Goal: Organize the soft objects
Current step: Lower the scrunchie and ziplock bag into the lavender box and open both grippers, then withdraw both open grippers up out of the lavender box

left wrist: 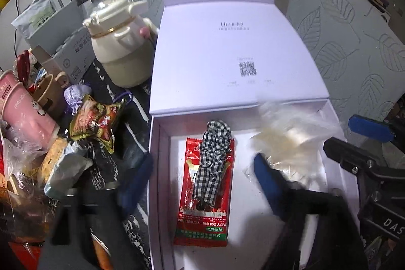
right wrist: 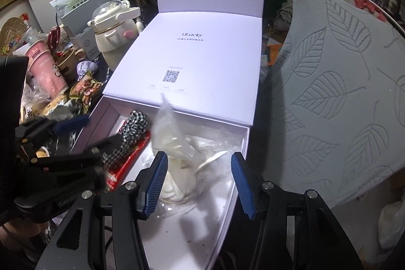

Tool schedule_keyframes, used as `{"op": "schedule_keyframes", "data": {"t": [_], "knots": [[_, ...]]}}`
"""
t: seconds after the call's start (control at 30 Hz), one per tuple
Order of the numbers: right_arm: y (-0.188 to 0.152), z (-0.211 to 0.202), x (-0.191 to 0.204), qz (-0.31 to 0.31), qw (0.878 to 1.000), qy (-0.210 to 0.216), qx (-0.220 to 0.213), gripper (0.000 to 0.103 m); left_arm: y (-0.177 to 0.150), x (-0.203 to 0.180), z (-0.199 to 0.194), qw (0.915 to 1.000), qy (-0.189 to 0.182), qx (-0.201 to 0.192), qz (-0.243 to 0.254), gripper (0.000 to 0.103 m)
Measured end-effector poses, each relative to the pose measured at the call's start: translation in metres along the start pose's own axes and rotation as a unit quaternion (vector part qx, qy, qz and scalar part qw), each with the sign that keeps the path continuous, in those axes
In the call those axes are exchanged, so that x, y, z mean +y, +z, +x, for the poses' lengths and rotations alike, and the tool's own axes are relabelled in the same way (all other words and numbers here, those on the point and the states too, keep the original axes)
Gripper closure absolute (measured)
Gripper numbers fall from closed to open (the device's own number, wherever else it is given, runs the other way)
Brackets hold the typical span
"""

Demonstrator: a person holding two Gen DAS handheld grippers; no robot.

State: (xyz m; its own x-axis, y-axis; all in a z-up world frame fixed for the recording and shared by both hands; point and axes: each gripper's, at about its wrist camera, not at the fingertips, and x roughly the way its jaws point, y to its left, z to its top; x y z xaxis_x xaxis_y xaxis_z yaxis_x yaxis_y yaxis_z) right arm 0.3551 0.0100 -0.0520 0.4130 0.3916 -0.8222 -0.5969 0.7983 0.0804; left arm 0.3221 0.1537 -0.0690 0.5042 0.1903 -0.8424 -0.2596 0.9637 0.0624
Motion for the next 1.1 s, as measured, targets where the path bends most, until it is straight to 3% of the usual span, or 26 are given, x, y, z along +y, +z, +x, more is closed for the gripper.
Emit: {"op": "schedule_keyframes", "data": {"t": [0.57,1.1], "knots": [[0.004,-0.061,0.007,-0.005,0.999,-0.016,-0.048,0.051,0.012,-0.002,-0.069,0.9986,0.002,-0.052,0.003,0.02],[-0.005,-0.163,0.02,-0.014,0.988,-0.038,-0.146,0.05,0.002,-0.006,-0.178,0.9874,0.007,-0.157,0.016,0.02]]}}
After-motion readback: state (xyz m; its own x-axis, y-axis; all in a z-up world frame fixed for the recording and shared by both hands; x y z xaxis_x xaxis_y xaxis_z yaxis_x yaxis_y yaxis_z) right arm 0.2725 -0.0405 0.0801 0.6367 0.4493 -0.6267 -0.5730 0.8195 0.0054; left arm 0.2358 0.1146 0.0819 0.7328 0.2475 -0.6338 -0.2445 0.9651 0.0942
